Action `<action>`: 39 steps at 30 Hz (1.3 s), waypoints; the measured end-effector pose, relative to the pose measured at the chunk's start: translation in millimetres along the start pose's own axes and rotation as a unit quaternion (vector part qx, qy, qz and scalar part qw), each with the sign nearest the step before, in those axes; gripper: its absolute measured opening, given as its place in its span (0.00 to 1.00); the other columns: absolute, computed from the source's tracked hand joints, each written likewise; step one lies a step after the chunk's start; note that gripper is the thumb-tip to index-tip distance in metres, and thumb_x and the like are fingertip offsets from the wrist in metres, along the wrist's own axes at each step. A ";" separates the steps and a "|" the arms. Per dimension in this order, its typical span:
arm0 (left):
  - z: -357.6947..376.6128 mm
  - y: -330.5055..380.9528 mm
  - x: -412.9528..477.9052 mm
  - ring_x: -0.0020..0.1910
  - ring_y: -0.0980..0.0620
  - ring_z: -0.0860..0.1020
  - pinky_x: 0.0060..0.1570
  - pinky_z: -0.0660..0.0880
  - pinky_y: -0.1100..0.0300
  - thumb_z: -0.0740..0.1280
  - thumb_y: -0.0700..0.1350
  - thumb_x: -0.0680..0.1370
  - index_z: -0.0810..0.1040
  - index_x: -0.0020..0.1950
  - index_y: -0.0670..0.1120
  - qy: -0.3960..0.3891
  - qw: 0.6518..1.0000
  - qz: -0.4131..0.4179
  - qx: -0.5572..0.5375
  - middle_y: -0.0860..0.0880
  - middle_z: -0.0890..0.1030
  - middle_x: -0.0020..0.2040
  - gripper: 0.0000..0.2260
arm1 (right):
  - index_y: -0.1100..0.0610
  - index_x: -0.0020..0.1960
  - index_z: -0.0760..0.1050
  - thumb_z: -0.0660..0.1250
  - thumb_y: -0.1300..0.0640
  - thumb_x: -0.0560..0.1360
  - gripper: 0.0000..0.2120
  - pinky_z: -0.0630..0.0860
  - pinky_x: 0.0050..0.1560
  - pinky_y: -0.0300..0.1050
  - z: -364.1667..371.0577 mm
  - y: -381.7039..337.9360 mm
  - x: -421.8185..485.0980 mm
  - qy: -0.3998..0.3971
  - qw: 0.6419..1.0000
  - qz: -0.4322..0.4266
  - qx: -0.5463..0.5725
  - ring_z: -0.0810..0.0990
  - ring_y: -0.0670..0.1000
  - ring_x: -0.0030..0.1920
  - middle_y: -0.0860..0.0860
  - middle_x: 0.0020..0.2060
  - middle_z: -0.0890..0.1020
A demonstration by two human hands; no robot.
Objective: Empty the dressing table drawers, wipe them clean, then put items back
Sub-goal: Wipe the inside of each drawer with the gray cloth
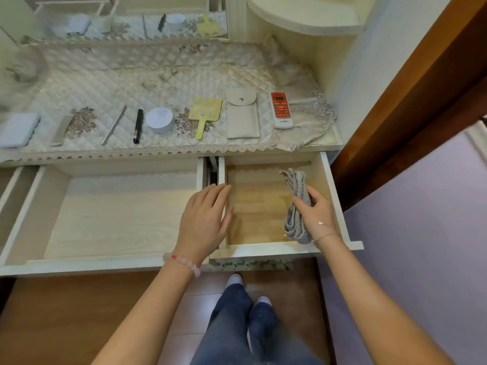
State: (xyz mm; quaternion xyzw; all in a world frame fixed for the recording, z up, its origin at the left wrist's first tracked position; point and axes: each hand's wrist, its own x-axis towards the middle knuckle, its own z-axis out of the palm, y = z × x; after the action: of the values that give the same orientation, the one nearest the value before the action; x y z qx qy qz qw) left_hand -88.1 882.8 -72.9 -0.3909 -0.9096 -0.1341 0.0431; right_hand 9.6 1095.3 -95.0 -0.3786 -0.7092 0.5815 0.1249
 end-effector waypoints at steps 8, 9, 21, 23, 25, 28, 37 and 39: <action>-31.1 22.3 -31.9 0.61 0.45 0.76 0.59 0.72 0.50 0.56 0.53 0.79 0.75 0.64 0.42 0.037 0.997 -0.030 0.056 0.45 0.78 0.61 0.21 | 0.57 0.61 0.75 0.64 0.64 0.76 0.14 0.75 0.48 0.37 0.9 -16.3 -30.4 -0.076 0.996 -0.012 0.053 0.78 0.46 0.47 0.50 0.48 0.80; -34.6 23.4 -36.1 0.61 0.45 0.76 0.59 0.72 0.49 0.56 0.54 0.79 0.75 0.64 0.42 0.042 0.997 -0.041 0.056 0.44 0.78 0.61 0.22 | 0.57 0.61 0.74 0.64 0.64 0.76 0.14 0.74 0.48 0.37 2.1 -18.8 -33.3 -0.086 0.995 -0.013 0.054 0.78 0.46 0.47 0.50 0.48 0.80; -85.0 -9.2 -121.1 0.62 0.45 0.75 0.62 0.70 0.50 0.55 0.55 0.78 0.74 0.66 0.43 0.096 0.968 -0.194 0.126 0.45 0.78 0.62 0.23 | 0.54 0.63 0.74 0.64 0.64 0.76 0.16 0.74 0.42 0.34 62.0 -65.1 -74.9 -0.222 0.972 -0.058 0.053 0.79 0.41 0.44 0.44 0.44 0.80; -98.6 -23.2 -150.7 0.63 0.45 0.75 0.62 0.69 0.50 0.55 0.56 0.78 0.74 0.66 0.43 0.105 0.957 -0.235 0.137 0.45 0.78 0.62 0.23 | 0.55 0.63 0.73 0.64 0.64 0.76 0.16 0.75 0.42 0.36 82.7 -76.3 -88.4 -0.251 0.964 -0.071 0.048 0.79 0.42 0.44 0.45 0.44 0.80; -114.9 -37.6 -187.0 0.63 0.45 0.75 0.62 0.70 0.49 0.55 0.56 0.78 0.73 0.66 0.43 0.118 0.942 -0.277 0.147 0.44 0.78 0.62 0.24 | 0.54 0.61 0.74 0.64 0.64 0.76 0.15 0.75 0.44 0.40 106.0 -88.5 -106.3 -0.279 0.955 -0.092 0.035 0.78 0.43 0.42 0.46 0.43 0.80; -142.5 -54.4 -251.1 0.62 0.44 0.74 0.62 0.69 0.49 0.56 0.55 0.78 0.74 0.66 0.42 0.152 0.910 -0.346 0.168 0.44 0.78 0.62 0.23 | 0.52 0.52 0.74 0.65 0.63 0.75 0.09 0.76 0.46 0.46 143.5 -103.9 -140.9 -0.330 0.936 -0.123 0.015 0.79 0.47 0.40 0.51 0.43 0.81; -205.8 -70.8 -466.1 0.63 0.45 0.74 0.63 0.69 0.47 0.55 0.55 0.78 0.73 0.66 0.43 0.183 0.805 -0.523 0.213 0.45 0.77 0.63 0.24 | 0.51 0.51 0.77 0.65 0.63 0.75 0.09 0.78 0.46 0.46 260.0 -117.0 -309.7 -0.480 0.860 -0.173 -0.003 0.81 0.51 0.43 0.50 0.42 0.82; -213.4 -68.9 -514.3 0.63 0.45 0.74 0.63 0.69 0.48 0.55 0.56 0.78 0.73 0.66 0.43 0.178 0.783 -0.553 0.220 0.45 0.78 0.62 0.24 | 0.51 0.50 0.78 0.65 0.63 0.75 0.09 0.78 0.44 0.44 282.8 -113.1 -353.9 -0.513 0.841 -0.173 -0.004 0.81 0.50 0.41 0.49 0.40 0.83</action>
State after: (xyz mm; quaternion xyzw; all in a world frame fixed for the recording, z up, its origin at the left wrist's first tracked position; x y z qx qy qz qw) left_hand 211.6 418.4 23.3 0.2306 -0.9507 0.0013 0.2075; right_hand 32.1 643.2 19.4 0.1024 -0.7280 0.6589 -0.1592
